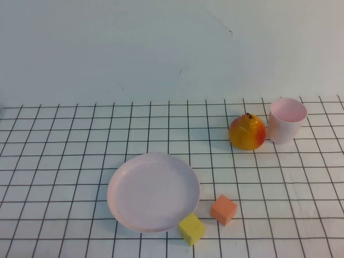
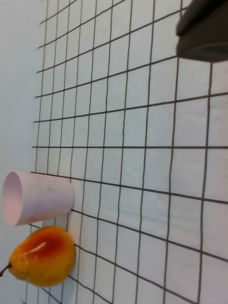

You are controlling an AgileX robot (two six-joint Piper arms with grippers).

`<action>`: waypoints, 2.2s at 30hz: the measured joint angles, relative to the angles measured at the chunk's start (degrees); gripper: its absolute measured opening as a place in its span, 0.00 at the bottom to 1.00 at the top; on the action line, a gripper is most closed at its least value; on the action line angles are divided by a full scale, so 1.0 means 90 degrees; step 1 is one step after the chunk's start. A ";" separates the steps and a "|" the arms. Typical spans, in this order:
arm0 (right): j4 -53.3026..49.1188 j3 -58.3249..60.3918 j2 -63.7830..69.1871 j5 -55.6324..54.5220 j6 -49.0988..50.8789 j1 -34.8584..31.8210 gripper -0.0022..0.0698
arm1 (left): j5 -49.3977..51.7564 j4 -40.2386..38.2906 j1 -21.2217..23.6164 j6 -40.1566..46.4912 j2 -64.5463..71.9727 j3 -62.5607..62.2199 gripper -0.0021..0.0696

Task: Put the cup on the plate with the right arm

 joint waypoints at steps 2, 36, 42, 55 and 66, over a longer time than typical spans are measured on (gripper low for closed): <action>0.0000 0.0000 0.0000 0.0000 0.0000 0.0000 0.03 | 0.0000 0.0000 0.0000 0.0000 0.0000 0.0000 0.03; 0.0000 0.0000 0.0000 -0.0315 0.0000 0.0000 0.03 | 0.0000 0.0000 0.0000 0.0000 0.0000 0.0000 0.03; 0.0000 0.0000 0.0000 -0.1832 0.0000 0.0000 0.03 | 0.0000 0.0000 0.0000 0.0000 0.0000 0.0000 0.03; 0.0069 0.0000 0.0000 -0.6564 0.0349 0.0000 0.03 | 0.0000 0.0000 0.0000 0.0000 0.0000 0.0000 0.03; -0.0137 -0.0056 0.0000 -0.8022 0.0743 0.0000 0.03 | 0.0000 0.0000 0.0000 0.0000 0.0000 0.0000 0.03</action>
